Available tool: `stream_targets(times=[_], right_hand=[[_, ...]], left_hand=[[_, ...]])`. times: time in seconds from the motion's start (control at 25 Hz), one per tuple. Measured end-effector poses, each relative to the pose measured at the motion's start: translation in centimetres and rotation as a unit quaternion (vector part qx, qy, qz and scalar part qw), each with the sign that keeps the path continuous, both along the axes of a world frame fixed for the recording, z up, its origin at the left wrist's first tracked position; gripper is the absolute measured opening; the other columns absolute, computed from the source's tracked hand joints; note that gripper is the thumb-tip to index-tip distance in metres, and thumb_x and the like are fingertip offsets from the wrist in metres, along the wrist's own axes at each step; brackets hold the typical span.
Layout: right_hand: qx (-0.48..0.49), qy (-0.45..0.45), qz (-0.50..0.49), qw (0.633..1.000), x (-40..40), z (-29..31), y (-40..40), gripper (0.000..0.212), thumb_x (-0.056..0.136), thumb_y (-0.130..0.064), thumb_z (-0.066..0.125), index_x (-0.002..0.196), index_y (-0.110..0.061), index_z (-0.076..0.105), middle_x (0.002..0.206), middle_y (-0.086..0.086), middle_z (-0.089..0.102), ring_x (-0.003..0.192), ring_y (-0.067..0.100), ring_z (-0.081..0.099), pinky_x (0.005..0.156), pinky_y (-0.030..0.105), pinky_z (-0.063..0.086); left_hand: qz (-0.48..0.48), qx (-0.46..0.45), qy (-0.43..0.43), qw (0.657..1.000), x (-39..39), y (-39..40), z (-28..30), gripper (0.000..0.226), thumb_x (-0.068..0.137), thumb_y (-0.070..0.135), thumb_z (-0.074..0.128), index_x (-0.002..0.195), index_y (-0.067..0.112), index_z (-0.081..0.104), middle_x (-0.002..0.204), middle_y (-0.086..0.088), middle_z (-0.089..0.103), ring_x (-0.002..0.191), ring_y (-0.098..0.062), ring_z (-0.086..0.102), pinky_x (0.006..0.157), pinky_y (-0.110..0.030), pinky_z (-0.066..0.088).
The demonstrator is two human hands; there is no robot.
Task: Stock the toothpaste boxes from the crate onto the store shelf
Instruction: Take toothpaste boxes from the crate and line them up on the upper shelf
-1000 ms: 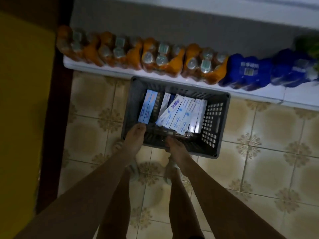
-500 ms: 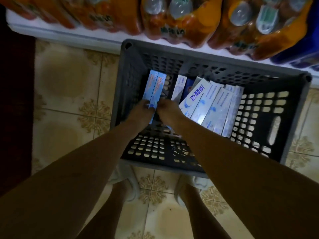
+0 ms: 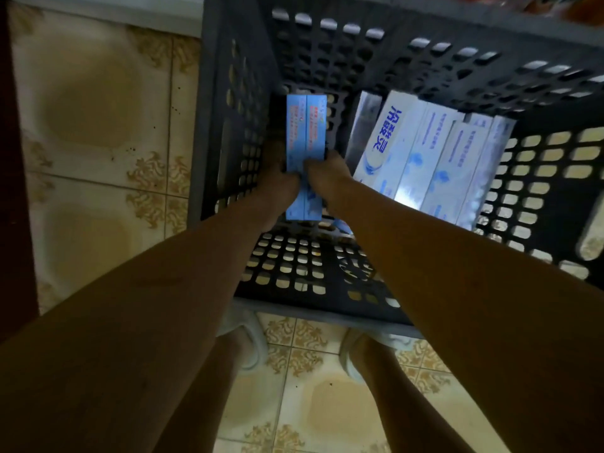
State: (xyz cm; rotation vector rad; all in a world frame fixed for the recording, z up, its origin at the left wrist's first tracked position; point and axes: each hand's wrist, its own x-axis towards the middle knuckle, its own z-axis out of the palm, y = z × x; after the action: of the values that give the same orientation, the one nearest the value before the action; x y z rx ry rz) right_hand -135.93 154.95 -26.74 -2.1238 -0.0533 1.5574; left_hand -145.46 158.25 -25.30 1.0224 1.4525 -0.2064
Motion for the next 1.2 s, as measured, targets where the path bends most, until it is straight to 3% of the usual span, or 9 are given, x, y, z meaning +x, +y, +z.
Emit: stream_targets(times=[0.16, 0.32, 0.48, 0.64, 0.76, 0.8, 0.96, 1.2], right_hand=[[-0.027, 0.032, 0.041, 0.998, 0.4, 0.8, -2.5, 0.042, 0.095, -0.010, 0.055, 0.135, 0.001, 0.048, 0.124, 0.019, 0.061, 0.105, 0.034, 0.064, 0.081, 0.038, 0.056], [0.003, 0.040, 0.037, 0.999, 0.9, 0.9, -4.2, 0.054, 0.090, -0.011, 0.064, 0.136, -0.004, 0.037, 0.118, 0.007, 0.057, 0.096, 0.022, 0.062, 0.061, 0.025, 0.052], [0.011, 0.097, 0.024, 0.995, 1.0, 0.9, -5.0, 0.048, 0.093, -0.039, 0.060, 0.131, -0.010, 0.051, 0.114, 0.011, 0.067, 0.095, 0.026, 0.069, 0.085, 0.045, 0.058], [0.023, 0.085, -0.053, 0.995, 2.4, 3.2, -6.3, 0.046, 0.096, -0.041, 0.055, 0.131, -0.011, 0.053, 0.114, 0.010, 0.067, 0.095, 0.025, 0.069, 0.083, 0.040, 0.058], [0.041, 0.036, -0.077, 0.996, 4.4, 6.6, -8.0, 0.033, 0.094, -0.040, 0.059, 0.117, -0.016, 0.057, 0.099, -0.002, 0.066, 0.082, 0.010, 0.065, 0.060, 0.015, 0.054], [0.049, 0.031, -0.082, 0.995, 4.9, 7.8, -8.8, 0.030, 0.093, -0.039, 0.061, 0.115, -0.020, 0.057, 0.099, -0.003, 0.066, 0.082, 0.009, 0.065, 0.058, 0.014, 0.052], [0.049, 0.038, -0.077, 0.995, 5.5, 13.5, -11.1, 0.035, 0.086, -0.032, 0.072, 0.116, -0.020, 0.058, 0.107, 0.001, 0.069, 0.094, 0.018, 0.068, 0.076, 0.028, 0.056], [0.034, 0.044, -0.097, 0.994, 5.0, 22.6, -12.4, 0.032, 0.087, -0.027, 0.072, 0.114, -0.017, 0.059, 0.100, 0.005, 0.068, 0.084, 0.020, 0.065, 0.071, 0.029, 0.050]], left_hand=[[0.022, -0.066, 0.022, 0.997, 0.3, -1.3, 1.0, 0.043, 0.096, 0.011, 0.057, 0.138, 0.011, 0.049, 0.125, -0.017, 0.061, 0.099, -0.026, 0.063, 0.073, -0.033, 0.050], [0.065, -0.117, -0.006, 0.991, -0.3, -2.6, 1.6, 0.047, 0.094, 0.006, 0.061, 0.138, 0.008, 0.045, 0.127, -0.012, 0.060, 0.104, -0.024, 0.061, 0.067, -0.027, 0.049], [0.075, -0.147, -0.033, 0.986, -0.3, -2.7, 1.7, 0.048, 0.090, 0.015, 0.067, 0.135, 0.018, 0.050, 0.120, -0.008, 0.066, 0.089, -0.017, 0.066, 0.058, -0.033, 0.053], [0.053, -0.151, -0.062, 0.985, 1.5, -2.7, 2.7, 0.055, 0.084, 0.016, 0.074, 0.133, 0.023, 0.051, 0.119, -0.004, 0.067, 0.102, -0.024, 0.067, 0.073, -0.044, 0.057], [0.046, -0.183, -0.089, 0.978, 2.8, -3.7, 5.0, 0.052, 0.082, 0.013, 0.077, 0.127, 0.023, 0.053, 0.117, -0.003, 0.068, 0.102, -0.024, 0.067, 0.083, -0.050, 0.057], [0.040, -0.188, -0.090, 0.977, 3.2, -4.1, 5.7, 0.054, 0.081, 0.011, 0.077, 0.128, 0.021, 0.052, 0.119, -0.003, 0.068, 0.104, -0.025, 0.067, 0.086, -0.052, 0.055], [0.015, -0.195, -0.109, 0.975, 4.4, -5.7, 10.6, 0.038, 0.084, 0.007, 0.073, 0.118, 0.021, 0.063, 0.113, -0.006, 0.071, 0.102, -0.025, 0.068, 0.085, -0.048, 0.056], [0.040, -0.158, -0.056, 0.985, 1.8, -4.9, 20.3, 0.037, 0.085, 0.003, 0.068, 0.120, 0.011, 0.059, 0.110, -0.015, 0.069, 0.096, -0.028, 0.066, 0.082, -0.043, 0.056]])
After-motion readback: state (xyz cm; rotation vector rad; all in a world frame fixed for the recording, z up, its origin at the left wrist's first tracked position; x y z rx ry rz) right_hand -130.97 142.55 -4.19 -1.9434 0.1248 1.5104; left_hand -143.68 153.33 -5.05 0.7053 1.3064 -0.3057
